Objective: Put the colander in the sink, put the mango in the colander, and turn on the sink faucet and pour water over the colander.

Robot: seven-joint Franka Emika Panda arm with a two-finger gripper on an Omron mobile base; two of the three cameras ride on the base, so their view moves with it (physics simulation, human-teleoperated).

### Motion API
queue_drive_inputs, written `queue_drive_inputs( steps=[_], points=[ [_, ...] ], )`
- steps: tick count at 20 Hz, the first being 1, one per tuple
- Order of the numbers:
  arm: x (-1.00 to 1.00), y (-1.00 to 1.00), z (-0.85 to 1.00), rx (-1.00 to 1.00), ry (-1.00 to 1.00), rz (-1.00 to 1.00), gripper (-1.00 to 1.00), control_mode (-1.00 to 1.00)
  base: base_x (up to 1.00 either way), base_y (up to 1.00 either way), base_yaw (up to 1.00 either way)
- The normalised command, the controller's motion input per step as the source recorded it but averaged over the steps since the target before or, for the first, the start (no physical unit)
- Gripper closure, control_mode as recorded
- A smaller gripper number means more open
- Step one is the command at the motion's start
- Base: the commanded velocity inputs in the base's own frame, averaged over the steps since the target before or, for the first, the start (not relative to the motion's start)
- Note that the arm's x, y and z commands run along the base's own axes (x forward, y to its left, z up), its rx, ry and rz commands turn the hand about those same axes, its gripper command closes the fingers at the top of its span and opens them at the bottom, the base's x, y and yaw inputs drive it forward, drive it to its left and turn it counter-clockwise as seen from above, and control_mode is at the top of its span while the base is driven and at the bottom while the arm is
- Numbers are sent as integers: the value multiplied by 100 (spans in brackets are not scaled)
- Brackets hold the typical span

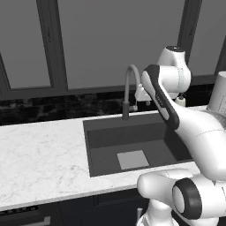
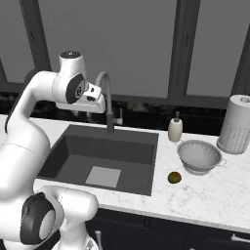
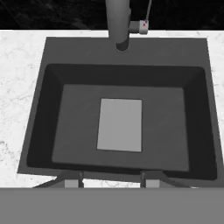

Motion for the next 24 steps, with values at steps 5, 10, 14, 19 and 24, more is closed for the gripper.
queue_drive_inputs(
  steps=[5, 10, 14, 19, 24],
  points=[
    [-16, -24, 0, 0, 0, 0, -100, -100, 0, 0, 0],
    [-4, -89, 0, 0, 4, 5, -100, -100, 0, 0, 0],
    [2, -100, 0, 0, 9, 6, -100, -100, 0, 0, 0],
    [3, -97, 0, 0, 8, 7, -100, -100, 0, 0, 0],
    [12, -84, -13, 0, 4, 7, -100, -100, 0, 0, 0]
  ],
)
